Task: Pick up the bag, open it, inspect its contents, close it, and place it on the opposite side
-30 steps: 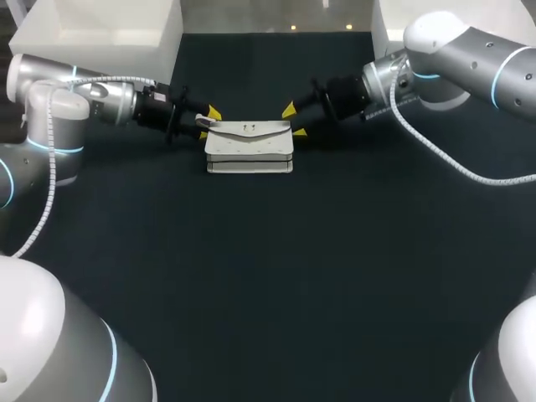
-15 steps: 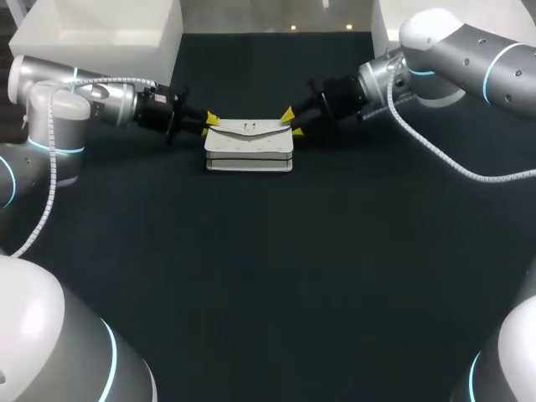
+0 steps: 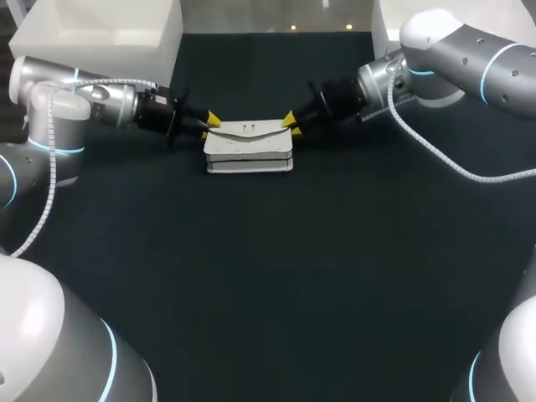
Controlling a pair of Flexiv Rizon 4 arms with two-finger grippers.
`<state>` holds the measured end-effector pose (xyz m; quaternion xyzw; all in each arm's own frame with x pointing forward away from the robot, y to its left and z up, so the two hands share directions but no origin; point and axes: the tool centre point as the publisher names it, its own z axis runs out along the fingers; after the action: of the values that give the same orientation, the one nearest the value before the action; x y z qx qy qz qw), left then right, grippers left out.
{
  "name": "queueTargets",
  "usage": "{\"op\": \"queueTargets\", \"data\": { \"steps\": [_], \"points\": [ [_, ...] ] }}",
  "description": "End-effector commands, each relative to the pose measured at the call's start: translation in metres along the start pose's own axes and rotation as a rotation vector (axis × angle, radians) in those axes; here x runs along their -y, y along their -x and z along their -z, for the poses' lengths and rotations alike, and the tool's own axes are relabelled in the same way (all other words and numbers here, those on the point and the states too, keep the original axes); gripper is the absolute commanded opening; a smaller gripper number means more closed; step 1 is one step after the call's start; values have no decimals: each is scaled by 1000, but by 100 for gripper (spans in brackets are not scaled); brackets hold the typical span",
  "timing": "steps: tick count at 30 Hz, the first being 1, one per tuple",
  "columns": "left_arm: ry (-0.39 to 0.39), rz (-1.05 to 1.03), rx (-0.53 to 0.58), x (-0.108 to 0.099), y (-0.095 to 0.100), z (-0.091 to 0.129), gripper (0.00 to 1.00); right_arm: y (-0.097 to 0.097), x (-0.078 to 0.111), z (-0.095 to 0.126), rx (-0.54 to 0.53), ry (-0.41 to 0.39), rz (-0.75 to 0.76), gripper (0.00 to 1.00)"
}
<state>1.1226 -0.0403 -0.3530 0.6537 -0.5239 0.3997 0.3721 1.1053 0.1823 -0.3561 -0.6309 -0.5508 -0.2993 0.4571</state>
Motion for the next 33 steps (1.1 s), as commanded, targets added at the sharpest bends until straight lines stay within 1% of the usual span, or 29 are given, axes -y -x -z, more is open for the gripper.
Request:
{"op": "queueTargets", "data": {
  "steps": [1,2,4,5,6,7,8,9,10,11,22,23,24,25,26,27,33],
  "points": [
    [2,-3,-7,2,1,-2,44,-1,-6,-2,-2,-74,-2,60],
    [2,-3,-8,2,1,-2,42,-1,-6,-1,-3,-74,-1,61],
    [2,-1,-7,1,1,-3,37,-1,-6,-2,-4,-74,-1,60],
    [3,0,-7,1,1,-3,35,-1,-6,-2,-4,-75,0,56],
    [3,2,-6,1,2,-4,31,-1,-5,-2,-4,-75,0,50],
    [3,4,-5,1,2,-4,26,-1,-5,-2,-4,-75,0,48],
    [4,5,-5,1,3,-4,15,-1,-5,-2,-4,-76,0,44],
    [5,7,-4,1,3,-4,5,-1,-5,-2,-3,-76,1,37],
    [5,8,-3,1,3,-5,0,-1,-5,-2,-3,-76,1,24],
    [6,8,-2,1,3,-5,0,-1,-5,-2,-2,-75,2,0],
    [6,0,-2,-3,3,-2,0,1,-1,-3,-5,-71,8,0],
    [5,-2,-3,-4,2,-1,35,0,0,-3,-3,-71,9,10],
    [1,-5,-6,-5,2,1,53,0,0,-3,-1,-71,10,42],
    [-5,-9,-8,-6,1,3,78,0,1,-2,0,-70,10,75],
    [-9,-13,-10,-8,0,5,93,-1,1,-1,0,-69,11,99],
    [-12,-17,-14,-9,-1,6,100,-1,2,0,1,-67,12,100],
    [-22,-40,-16,-15,-5,12,99,0,4,5,4,-51,9,100]
  ]
}}
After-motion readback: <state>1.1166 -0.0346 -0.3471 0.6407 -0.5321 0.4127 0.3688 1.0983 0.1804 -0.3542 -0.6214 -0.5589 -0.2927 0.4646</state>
